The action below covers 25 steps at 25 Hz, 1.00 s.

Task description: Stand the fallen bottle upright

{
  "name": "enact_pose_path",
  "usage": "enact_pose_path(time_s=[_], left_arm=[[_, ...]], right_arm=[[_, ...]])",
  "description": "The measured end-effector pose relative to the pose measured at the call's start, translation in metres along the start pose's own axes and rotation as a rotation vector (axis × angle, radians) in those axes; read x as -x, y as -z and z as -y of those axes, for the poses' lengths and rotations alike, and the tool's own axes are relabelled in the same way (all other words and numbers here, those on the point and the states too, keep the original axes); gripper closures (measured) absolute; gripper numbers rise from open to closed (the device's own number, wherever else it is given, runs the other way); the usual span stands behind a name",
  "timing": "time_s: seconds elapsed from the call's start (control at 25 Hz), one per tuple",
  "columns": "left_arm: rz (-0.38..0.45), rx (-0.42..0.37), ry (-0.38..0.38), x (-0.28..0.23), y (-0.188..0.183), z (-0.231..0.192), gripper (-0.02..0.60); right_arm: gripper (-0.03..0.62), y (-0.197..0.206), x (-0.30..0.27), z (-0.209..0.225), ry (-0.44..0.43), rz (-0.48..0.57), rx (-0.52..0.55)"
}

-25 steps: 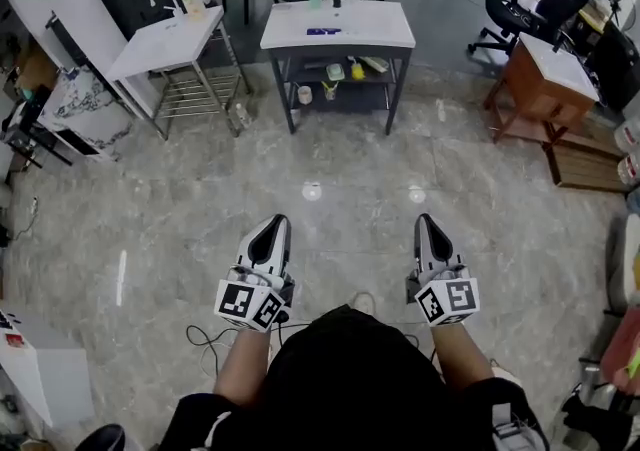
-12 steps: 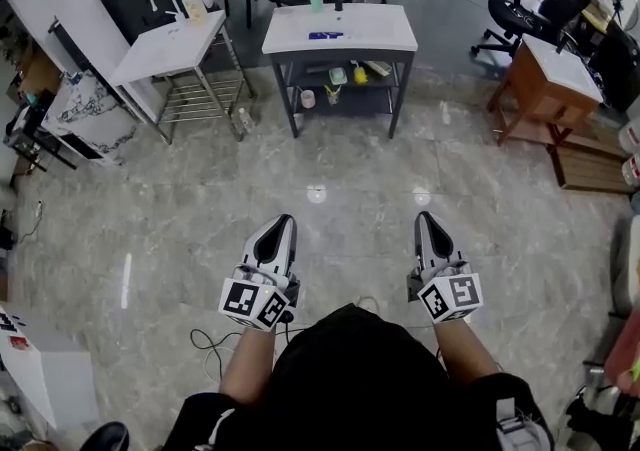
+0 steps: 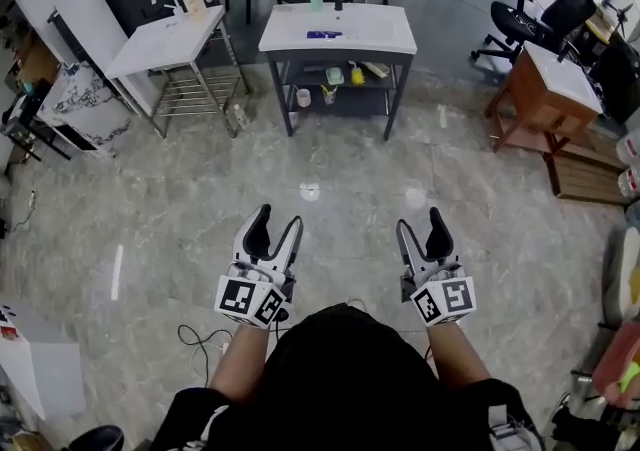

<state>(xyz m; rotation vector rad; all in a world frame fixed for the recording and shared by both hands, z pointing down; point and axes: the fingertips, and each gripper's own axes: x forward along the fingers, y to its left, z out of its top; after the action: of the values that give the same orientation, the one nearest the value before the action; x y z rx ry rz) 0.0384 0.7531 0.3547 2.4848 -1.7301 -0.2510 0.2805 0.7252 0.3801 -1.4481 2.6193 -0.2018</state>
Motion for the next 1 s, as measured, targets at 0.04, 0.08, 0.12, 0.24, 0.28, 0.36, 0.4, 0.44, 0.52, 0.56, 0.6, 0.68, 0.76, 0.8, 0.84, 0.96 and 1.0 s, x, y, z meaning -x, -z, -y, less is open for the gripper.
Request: enact_pose_path(time_s=[0.04, 0.08, 0.12, 0.24, 0.28, 0.36, 0.4, 0.44, 0.52, 0.56, 0.6, 0.68, 0.76, 0.8, 0.84, 0.96, 1.0], left_arm=[[-0.001, -0.008, -0.012, -0.003, 0.000, 0.000, 0.292], [-0.002, -0.019, -0.024, -0.006, 0.000, 0.000, 0.277], [-0.001, -0.029, -0.038, -0.008, 0.001, 0.001, 0.265], [0.004, -0.027, -0.069, -0.014, 0.003, 0.003, 0.253], [0.006, -0.018, -0.073, -0.016, 0.004, 0.004, 0.252], [0.009, -0.009, -0.075, -0.021, 0.005, 0.008, 0.249], [0.009, -0.009, -0.074, -0.024, 0.006, 0.010, 0.240], [0.007, -0.011, -0.071, -0.027, 0.006, 0.013, 0.225], [-0.001, -0.011, -0.067, -0.032, 0.008, 0.020, 0.203], [-0.005, -0.007, -0.066, -0.034, 0.010, 0.024, 0.199], [-0.009, -0.004, -0.065, -0.036, 0.012, 0.027, 0.199], [-0.020, 0.002, -0.065, -0.038, 0.019, 0.031, 0.199], [-0.036, 0.012, -0.062, -0.040, 0.024, 0.031, 0.199], [-0.043, 0.016, -0.059, -0.042, 0.026, 0.030, 0.199], [-0.046, 0.017, -0.057, -0.044, 0.027, 0.028, 0.199], [-0.045, 0.013, -0.055, -0.054, 0.032, 0.013, 0.199], [-0.042, 0.014, -0.054, -0.059, 0.034, 0.005, 0.199]], right_arm=[[0.294, -0.002, 0.000, 0.003, 0.009, 0.005, 0.006], [0.286, -0.003, 0.001, 0.006, 0.017, 0.012, 0.001], [0.283, -0.003, 0.002, 0.010, 0.023, 0.018, -0.010], [0.279, -0.001, 0.006, 0.024, 0.037, 0.016, -0.037], [0.279, 0.000, 0.008, 0.029, 0.039, 0.013, -0.039], [0.279, -0.001, 0.009, 0.038, 0.042, 0.010, -0.036], [0.279, -0.002, 0.009, 0.042, 0.043, 0.011, -0.033], [0.271, -0.003, 0.010, 0.046, 0.046, 0.012, -0.031], [0.256, -0.004, 0.014, 0.054, 0.052, 0.013, -0.035], [0.253, -0.005, 0.015, 0.057, 0.052, 0.012, -0.036], [0.253, -0.006, 0.015, 0.060, 0.049, 0.011, -0.036], [0.253, -0.003, 0.014, 0.065, 0.045, 0.005, -0.037], [0.253, 0.002, 0.011, 0.069, 0.045, -0.004, -0.045], [0.253, 0.004, 0.009, 0.069, 0.045, -0.008, -0.048], [0.253, 0.005, 0.006, 0.069, 0.043, -0.010, -0.046], [0.253, 0.009, -0.011, 0.068, 0.044, -0.018, -0.032], [0.253, 0.008, -0.019, 0.067, 0.048, -0.022, -0.028]])
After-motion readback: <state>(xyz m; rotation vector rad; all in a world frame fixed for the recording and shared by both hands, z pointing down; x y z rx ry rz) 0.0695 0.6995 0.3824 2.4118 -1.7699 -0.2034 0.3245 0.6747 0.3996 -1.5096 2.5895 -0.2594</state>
